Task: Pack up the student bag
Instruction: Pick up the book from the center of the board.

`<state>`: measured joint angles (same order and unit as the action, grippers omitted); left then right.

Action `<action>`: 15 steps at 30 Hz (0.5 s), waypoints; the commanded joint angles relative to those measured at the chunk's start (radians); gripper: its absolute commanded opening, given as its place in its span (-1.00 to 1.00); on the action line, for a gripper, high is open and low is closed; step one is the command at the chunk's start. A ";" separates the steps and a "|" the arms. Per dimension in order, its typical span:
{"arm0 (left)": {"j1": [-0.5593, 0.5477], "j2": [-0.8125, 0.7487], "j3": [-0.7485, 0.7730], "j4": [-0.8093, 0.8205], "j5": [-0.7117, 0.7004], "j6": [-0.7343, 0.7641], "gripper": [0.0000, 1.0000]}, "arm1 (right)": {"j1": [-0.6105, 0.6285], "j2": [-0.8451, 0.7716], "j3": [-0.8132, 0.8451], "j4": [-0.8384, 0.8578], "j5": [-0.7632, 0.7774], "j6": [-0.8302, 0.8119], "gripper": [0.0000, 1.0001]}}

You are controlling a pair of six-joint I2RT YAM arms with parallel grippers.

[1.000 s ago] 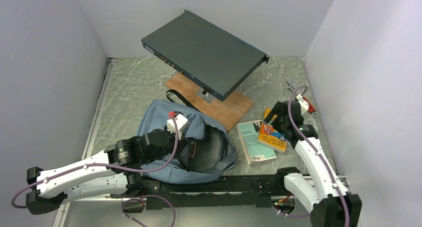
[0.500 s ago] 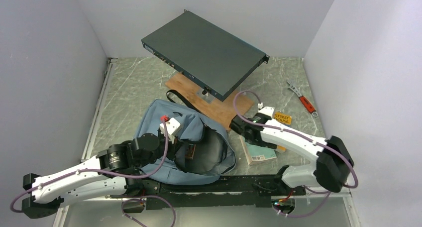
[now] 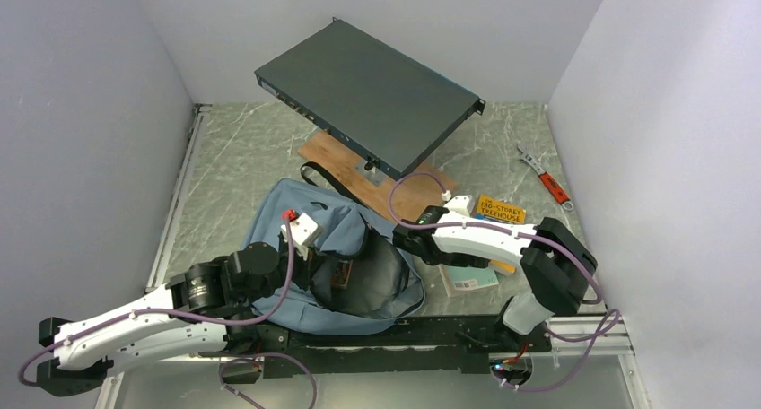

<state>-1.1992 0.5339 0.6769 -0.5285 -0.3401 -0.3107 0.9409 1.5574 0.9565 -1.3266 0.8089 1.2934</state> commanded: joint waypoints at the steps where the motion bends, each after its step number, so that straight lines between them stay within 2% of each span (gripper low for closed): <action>1: 0.000 -0.020 0.005 0.018 -0.024 -0.006 -1.00 | 0.030 0.016 0.023 0.029 0.030 -0.019 0.64; 15: 0.000 0.008 0.013 0.031 -0.009 -0.010 -1.00 | 0.029 0.185 0.072 -0.021 0.085 0.014 0.59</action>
<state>-1.1992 0.5438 0.6754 -0.5377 -0.3450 -0.3122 0.9718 1.7210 0.9890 -1.3106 0.8433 1.3136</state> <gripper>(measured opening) 0.036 0.811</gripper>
